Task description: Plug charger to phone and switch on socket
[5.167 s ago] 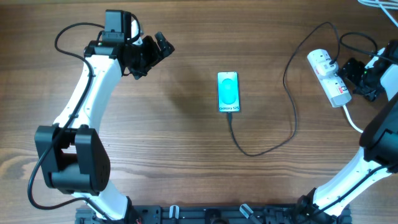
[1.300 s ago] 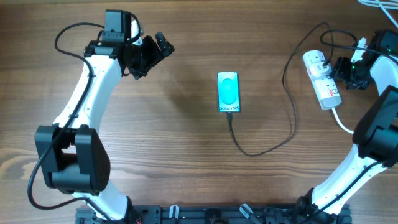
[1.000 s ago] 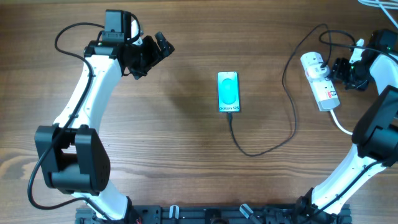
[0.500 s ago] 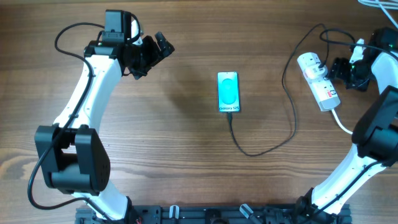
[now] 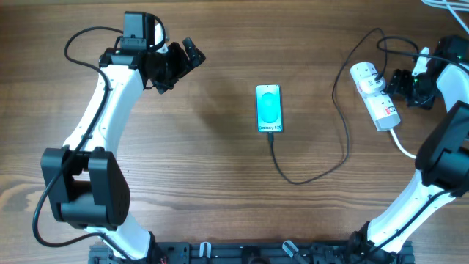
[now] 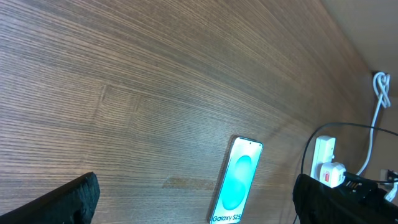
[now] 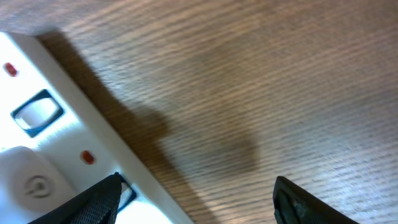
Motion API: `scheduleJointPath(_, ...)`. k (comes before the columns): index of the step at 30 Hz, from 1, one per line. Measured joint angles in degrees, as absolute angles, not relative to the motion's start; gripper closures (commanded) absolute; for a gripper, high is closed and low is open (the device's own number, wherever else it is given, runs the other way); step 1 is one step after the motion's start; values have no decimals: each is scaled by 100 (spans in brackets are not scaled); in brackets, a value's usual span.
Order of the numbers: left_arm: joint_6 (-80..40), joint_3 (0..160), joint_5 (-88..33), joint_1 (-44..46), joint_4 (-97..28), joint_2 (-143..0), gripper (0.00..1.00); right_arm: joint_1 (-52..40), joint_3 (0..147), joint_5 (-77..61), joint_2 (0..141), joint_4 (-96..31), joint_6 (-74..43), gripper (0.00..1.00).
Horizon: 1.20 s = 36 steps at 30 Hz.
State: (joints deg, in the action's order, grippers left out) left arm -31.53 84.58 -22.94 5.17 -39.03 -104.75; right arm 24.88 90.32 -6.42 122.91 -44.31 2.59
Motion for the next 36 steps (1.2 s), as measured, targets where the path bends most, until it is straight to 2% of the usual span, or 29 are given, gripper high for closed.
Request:
scheduleJointPath(6, -3153, 8458, -2294, 517, -3903, -10475, 0, 2506, 9155, -633, 12291, -4757, 145, 21)
scheduleJointPath(11, -3153, 8458, -2294, 517, -3903, -10475, 0, 2488, 9918, -635, 12333, -5446, 75, 21)
scheduleJointPath(16, -3153, 8458, -2294, 517, -3903, -10475, 0, 2488, 9937, -635, 12344, -5529, 67, 21)
scheduleJointPath(21, -3151, 8458, -2294, 517, -3903, -10475, 0, 2488, 9572, -635, 12346, -5336, 45, 21)
scheduleJointPath(30, -3153, 8458, -2294, 517, -3903, -10475, 0, 2571, 8735, -698, 12169, -4274, -255, 20)
scheduleJointPath(36, -3153, 8458, -2294, 517, -3905, -10475, 0, 2554, 9435, -698, 12243, -5540, -298, 18)
